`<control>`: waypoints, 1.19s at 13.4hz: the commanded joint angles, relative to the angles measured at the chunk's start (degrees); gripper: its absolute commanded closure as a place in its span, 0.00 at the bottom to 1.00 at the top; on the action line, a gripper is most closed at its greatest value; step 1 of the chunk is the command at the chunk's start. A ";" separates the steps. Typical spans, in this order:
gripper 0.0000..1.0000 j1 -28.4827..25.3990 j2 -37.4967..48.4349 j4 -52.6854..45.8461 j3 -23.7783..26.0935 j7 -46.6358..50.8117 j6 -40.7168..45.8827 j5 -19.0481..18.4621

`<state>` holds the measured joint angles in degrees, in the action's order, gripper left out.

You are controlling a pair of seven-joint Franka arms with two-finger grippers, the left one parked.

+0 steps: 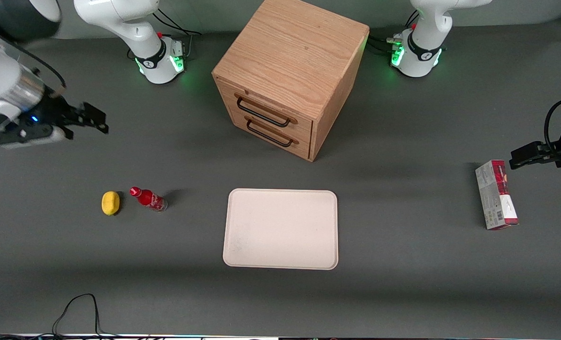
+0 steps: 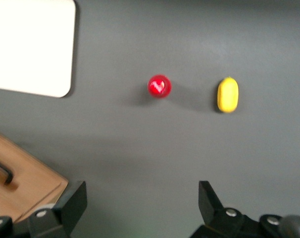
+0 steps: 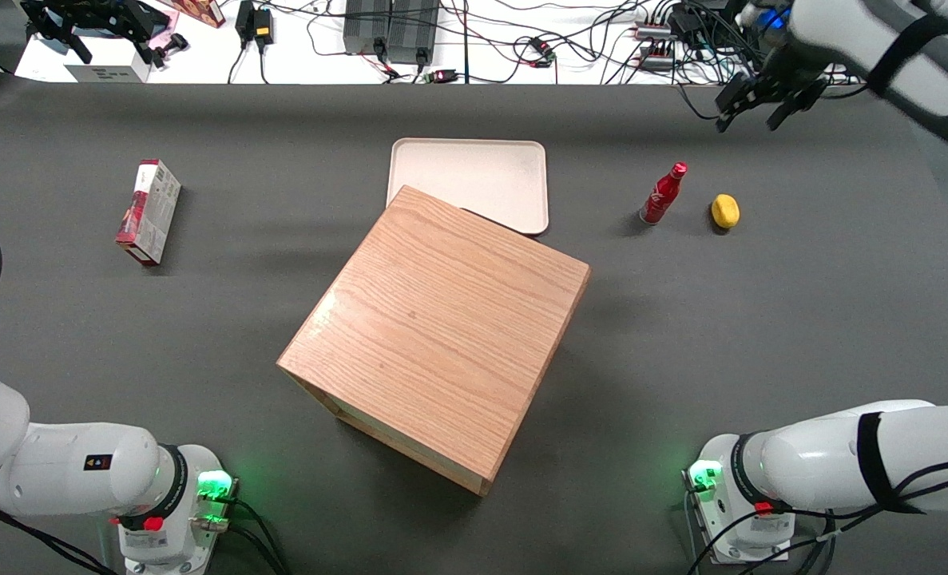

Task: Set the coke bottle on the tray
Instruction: 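Lower the open right gripper onto the red Coca-Cola bottle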

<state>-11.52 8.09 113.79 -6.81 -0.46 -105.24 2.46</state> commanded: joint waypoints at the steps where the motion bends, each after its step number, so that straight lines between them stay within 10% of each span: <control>1: 0.00 -0.16 -0.17 8.97 -0.31 -1.30 -11.09 -0.70; 16: 0.00 -0.25 -18.98 8.03 -0.23 -0.95 -31.08 1.58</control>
<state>-11.53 -9.09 124.15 -6.81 -0.54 -136.25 2.75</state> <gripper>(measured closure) 0.000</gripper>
